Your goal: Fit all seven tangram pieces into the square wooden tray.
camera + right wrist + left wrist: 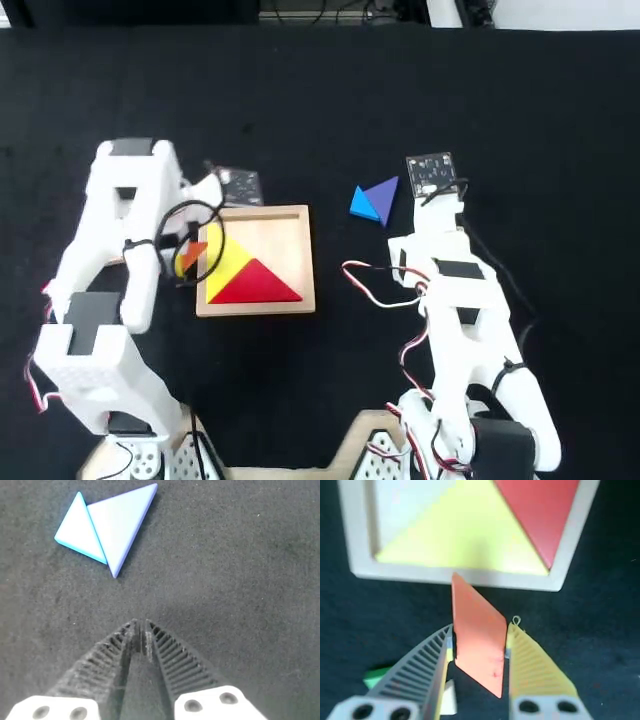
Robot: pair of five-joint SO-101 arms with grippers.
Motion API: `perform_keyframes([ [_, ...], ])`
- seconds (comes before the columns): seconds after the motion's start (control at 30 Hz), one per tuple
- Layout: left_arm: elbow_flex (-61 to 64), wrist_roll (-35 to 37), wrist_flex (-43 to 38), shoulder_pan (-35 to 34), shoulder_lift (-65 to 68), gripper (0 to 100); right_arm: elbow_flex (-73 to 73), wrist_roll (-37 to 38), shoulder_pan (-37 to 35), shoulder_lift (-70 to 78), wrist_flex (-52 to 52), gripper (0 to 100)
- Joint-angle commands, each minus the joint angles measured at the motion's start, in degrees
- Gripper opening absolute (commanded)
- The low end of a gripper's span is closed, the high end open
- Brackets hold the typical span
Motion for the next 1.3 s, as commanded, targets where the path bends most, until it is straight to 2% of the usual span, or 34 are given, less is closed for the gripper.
perform_keyframes([
  [0.0,-13.6,-7.1,7.8,7.8,-0.8,4,-1.3,0.8,-0.1,-1.8,0.1,3.3],
  [0.17,-17.2,-7.6,9.1,16.8,-0.2,4,-2.8,0.0,5.8,-1.7,-0.1,3.2],
  [0.43,-15.1,-7.5,-1.3,26.0,7.2,4,-3.3,-7.0,12.5,-1.6,-2.5,3.2],
  [0.67,-16.7,-7.0,-2.5,26.8,10.9,5,-3.6,-8.1,13.9,-1.6,-2.5,3.2],
  [0.87,-16.9,-4.7,1.0,26.8,11.4,23,-3.6,-8.0,13.7,-1.6,-2.5,3.2],
  [0.97,-17.1,-4.7,3.2,26.8,11.3,28,-3.6,-7.9,13.6,-1.6,-2.5,3.2],
  [1.27,-16.6,-4.4,4.0,26.0,11.0,28,-3.5,-7.8,13.6,-1.6,-2.5,3.2],
])
